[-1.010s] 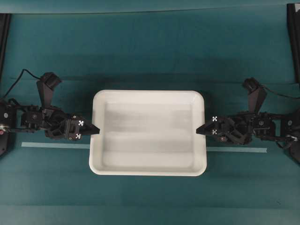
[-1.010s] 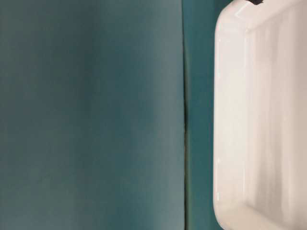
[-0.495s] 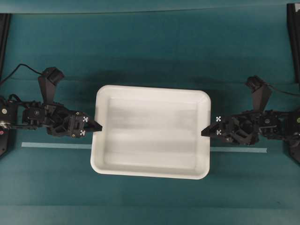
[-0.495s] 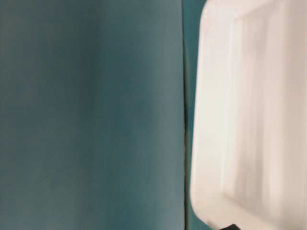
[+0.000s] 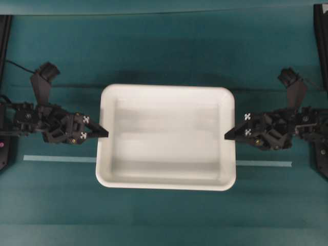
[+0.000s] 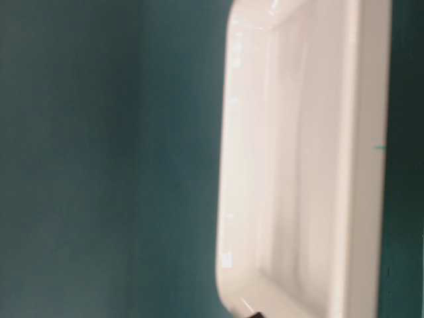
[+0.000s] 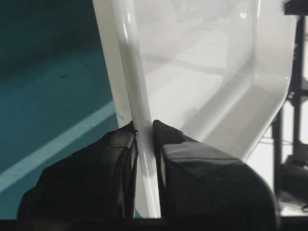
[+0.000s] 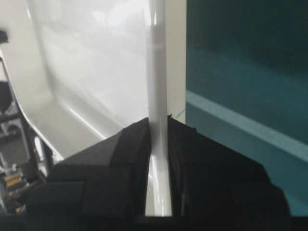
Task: Lift the white case with both hands.
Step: 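Lift the gripped tray upward with both grippers together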
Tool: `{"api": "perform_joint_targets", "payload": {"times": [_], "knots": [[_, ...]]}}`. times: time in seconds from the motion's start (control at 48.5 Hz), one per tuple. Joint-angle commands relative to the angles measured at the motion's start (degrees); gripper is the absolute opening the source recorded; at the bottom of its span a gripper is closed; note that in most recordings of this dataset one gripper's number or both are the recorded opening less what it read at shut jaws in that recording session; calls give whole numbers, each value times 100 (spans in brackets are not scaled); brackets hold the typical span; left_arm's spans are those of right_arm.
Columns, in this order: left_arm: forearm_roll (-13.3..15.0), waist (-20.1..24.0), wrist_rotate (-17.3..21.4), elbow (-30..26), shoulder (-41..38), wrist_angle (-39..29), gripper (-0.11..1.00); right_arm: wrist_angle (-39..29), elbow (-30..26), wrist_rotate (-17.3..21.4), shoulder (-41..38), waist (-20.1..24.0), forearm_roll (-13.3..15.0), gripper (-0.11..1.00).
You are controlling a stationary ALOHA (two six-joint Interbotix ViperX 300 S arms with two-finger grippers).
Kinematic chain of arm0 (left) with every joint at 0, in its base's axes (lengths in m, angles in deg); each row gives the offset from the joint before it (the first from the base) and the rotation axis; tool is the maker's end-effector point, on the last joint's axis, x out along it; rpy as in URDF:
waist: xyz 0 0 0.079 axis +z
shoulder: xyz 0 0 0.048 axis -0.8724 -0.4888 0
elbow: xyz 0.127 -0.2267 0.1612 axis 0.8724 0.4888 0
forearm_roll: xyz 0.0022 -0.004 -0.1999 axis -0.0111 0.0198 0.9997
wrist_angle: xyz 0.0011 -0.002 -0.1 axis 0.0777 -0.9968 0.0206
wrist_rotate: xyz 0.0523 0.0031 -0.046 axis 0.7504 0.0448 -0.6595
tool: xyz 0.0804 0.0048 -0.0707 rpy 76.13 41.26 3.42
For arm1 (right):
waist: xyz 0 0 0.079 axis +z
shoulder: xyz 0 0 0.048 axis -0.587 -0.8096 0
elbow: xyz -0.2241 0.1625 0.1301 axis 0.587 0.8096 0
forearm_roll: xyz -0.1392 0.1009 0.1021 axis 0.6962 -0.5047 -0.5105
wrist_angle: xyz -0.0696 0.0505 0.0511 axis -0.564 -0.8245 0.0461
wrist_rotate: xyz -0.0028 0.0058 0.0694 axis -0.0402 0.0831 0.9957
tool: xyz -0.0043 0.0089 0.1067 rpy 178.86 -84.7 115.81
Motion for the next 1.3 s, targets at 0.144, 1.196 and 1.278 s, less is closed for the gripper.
{"api": "perform_joint_targets", "payload": {"times": [0.144,1.196,1.278], "knots": [[-18,-26,-26,-492,457,-598,9,-747,-325,-62,536,-79,18,12],[-18,-308,-439,-2435,958,-2074,9,-2883,-2065,26,1784,-141,-18,10],[-18,-290,-431,-2602,1072,-2276,9,-2953,-2145,53,1872,-149,-9,10]]}}
